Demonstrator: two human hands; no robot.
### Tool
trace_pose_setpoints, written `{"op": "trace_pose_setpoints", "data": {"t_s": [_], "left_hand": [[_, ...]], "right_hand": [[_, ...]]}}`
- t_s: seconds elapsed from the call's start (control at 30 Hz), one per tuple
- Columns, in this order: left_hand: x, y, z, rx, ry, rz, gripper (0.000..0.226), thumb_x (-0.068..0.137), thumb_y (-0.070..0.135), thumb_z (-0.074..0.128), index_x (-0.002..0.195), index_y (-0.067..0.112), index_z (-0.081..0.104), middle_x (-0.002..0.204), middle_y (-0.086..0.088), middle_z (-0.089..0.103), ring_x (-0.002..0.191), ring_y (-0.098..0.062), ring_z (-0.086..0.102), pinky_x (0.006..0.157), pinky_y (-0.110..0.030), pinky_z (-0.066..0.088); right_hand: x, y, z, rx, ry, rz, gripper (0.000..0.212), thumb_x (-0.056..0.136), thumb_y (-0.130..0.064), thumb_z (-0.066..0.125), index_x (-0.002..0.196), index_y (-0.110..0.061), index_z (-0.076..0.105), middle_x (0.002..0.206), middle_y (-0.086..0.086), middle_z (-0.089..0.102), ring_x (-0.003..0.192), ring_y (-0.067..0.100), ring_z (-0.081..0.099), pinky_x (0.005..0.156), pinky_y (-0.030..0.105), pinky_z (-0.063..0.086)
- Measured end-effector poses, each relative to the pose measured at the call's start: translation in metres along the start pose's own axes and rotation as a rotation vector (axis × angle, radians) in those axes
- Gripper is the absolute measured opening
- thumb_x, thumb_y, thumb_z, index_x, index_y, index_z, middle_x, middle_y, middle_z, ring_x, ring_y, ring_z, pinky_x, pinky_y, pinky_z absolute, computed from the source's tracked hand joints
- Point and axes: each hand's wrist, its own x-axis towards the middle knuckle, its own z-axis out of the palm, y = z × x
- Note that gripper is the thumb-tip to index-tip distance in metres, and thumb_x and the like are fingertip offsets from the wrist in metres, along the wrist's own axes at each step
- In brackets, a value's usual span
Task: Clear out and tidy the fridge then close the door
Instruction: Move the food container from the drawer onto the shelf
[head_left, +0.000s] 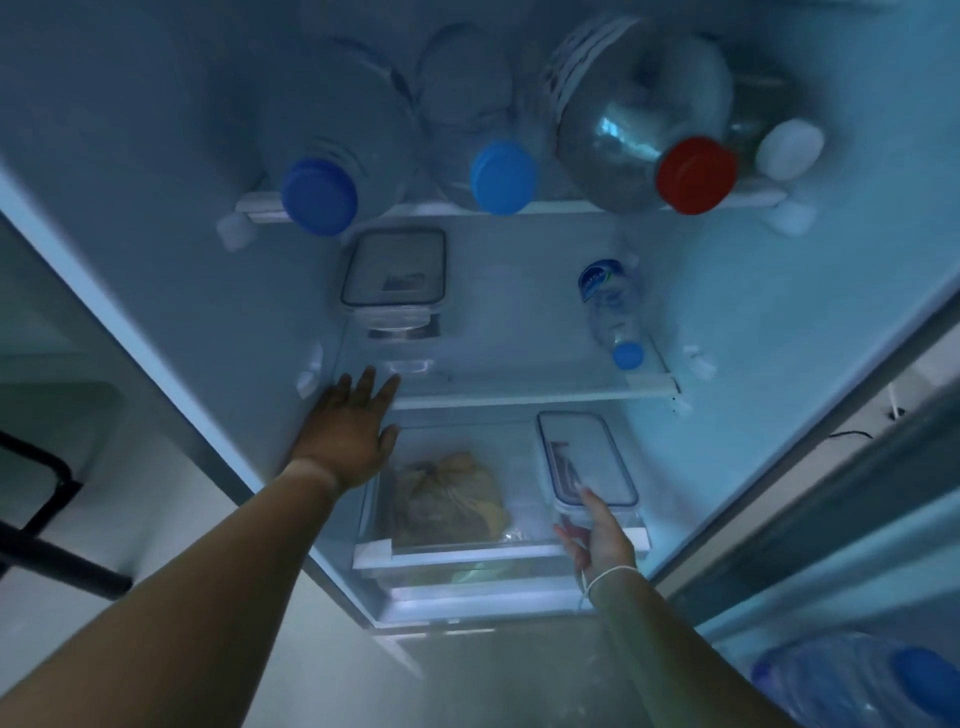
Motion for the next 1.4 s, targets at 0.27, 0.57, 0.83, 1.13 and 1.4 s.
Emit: {"op": "trace_pose_setpoints", "data": {"t_s": [0.27,0.57,0.83,1.13,1.4], "left_hand": [[-0.003,0.010,-0.032,0.048,-0.175,-0.039,0.060,0.098,0.033,0.030,0.150,0.023,0.002,0.161,-0.008,0.001,0.147,-0.031,0.014,0.118,-0.043,0.019],[-0.029,0.010,-0.043,-0.022,-0.249,-0.075,0.061,0.096,0.023,0.033,0.150,0.017,0.005,0.160,-0.014,0.002,0.147,-0.031,0.012,0.121,-0.042,0.017],[-0.051,0.010,-0.050,-0.051,-0.167,-0.052,0.063,0.096,0.029,0.037,0.150,0.016,0.009,0.159,-0.015,0.010,0.145,-0.032,0.020,0.118,-0.040,0.024],[-0.039,0.007,-0.044,-0.069,-0.117,-0.034,0.064,0.095,0.028,0.038,0.150,0.017,0.008,0.160,-0.015,0.007,0.145,-0.033,0.019,0.119,-0.041,0.023],[-0.016,0.004,-0.035,-0.085,-0.098,-0.006,0.061,0.096,0.027,0.035,0.150,0.016,0.009,0.161,-0.012,0.005,0.146,-0.030,0.017,0.120,-0.039,0.020]], "right_hand": [[-0.069,0.012,-0.042,-0.044,-0.070,0.030,0.021,0.084,-0.022,0.068,0.100,-0.009,0.063,0.083,0.012,0.054,0.065,0.018,0.057,0.048,0.022,0.057],[-0.125,0.021,-0.066,0.047,-0.121,-0.054,0.041,0.083,-0.021,0.067,0.117,-0.003,0.056,0.094,0.010,0.055,0.079,0.025,0.062,0.054,0.024,0.059],[-0.163,0.008,-0.044,0.062,-0.245,-0.177,0.007,0.087,-0.015,0.060,0.090,-0.010,0.057,0.085,0.010,0.065,0.079,0.028,0.064,0.060,0.028,0.060],[-0.148,-0.012,0.017,0.020,-0.297,-0.189,0.020,0.087,-0.021,0.062,0.099,-0.007,0.055,0.086,0.013,0.066,0.075,0.025,0.066,0.068,0.030,0.059],[-0.114,-0.031,0.079,0.004,-0.219,-0.221,0.035,0.081,-0.028,0.069,0.101,-0.004,0.054,0.094,0.016,0.054,0.093,0.027,0.061,0.070,0.030,0.055]]}}
